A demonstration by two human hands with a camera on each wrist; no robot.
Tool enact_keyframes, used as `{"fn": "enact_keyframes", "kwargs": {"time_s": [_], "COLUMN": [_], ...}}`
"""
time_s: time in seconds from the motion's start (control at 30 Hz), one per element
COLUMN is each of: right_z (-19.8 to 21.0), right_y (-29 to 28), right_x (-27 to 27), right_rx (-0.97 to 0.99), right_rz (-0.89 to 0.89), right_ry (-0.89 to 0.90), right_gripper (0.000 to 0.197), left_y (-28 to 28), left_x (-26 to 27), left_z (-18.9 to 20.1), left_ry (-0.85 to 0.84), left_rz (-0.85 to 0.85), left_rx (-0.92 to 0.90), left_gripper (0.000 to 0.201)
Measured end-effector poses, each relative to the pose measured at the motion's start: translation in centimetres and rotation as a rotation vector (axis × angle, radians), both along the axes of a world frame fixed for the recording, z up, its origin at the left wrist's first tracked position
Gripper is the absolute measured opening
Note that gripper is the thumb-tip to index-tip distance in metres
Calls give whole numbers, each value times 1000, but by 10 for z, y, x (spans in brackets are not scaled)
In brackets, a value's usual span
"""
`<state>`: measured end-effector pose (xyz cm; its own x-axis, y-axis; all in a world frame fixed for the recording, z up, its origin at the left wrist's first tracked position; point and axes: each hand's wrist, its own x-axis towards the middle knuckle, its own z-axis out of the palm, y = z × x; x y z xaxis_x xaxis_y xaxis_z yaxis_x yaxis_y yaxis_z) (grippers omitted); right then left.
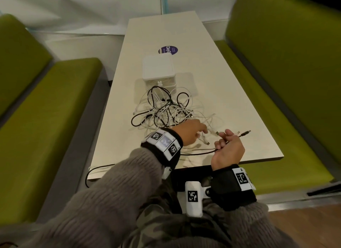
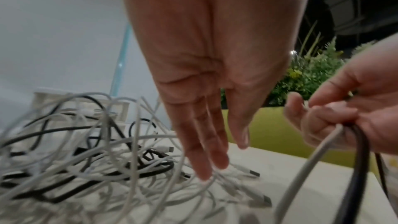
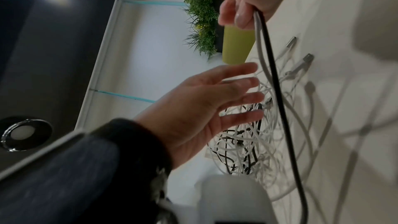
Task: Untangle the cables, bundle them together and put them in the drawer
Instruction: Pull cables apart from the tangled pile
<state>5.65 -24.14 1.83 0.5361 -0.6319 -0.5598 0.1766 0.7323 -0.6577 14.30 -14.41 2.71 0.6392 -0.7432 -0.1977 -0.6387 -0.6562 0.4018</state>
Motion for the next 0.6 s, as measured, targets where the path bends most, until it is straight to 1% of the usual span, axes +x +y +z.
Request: {"fn": "enact_keyframes", "kwargs": {"time_s": [0.07, 0.13, 0.17, 0.23, 0.27, 0.33, 0.4, 0.43, 0.47, 0.5, 0.53, 0.6], "right_z": [-3, -6, -8, -9, -8, -6, -5, -5, -6, -6, -6, -6], "right_y": [-2, -3, -3, -3, -3, -2, -1, -1, -1, -1, -1, -1], "right_x": [1, 2, 3, 4, 4, 5, 6, 6, 6, 6, 6, 7], "right_rx": [-47, -108, -148, -189, -184, -177, -178, -174, -171, -176, -186, -214], "right_rz": [24, 39, 43, 42, 40, 40, 47, 53, 60, 69, 81, 106], "right_ry": [1, 14, 21, 15, 6, -16, -38, -49, -62, -75, -85, -110], "right_gripper": [28, 29, 30, 34, 36, 37, 37, 37, 37, 36, 36, 36], "left_y": [-10, -15, -16, -18, -19, -20, -20, -19, -17, -16, -13, -4], "left_x": [2, -1, -3, -6, -8, -9, -6, -4, 0, 3, 7, 12], "left_z": [-5, -10, -12, -16, -18, -17, -17, -16, -13, -7, 1, 25], "left_ry": [-17, -32, -34, -55, -72, -100, -88, -67, -44, -17, 16, 111], "left_rz": [-83, -103, -96, -73, -57, -26, -12, 9, 62, 151, 269, 497], "left_rx": [168, 284, 291, 233, 213, 229, 234, 198, 123, 4, -148, -511], "left_gripper": [40, 40, 37, 31, 29, 25, 20, 18, 16, 15, 13, 9]}}
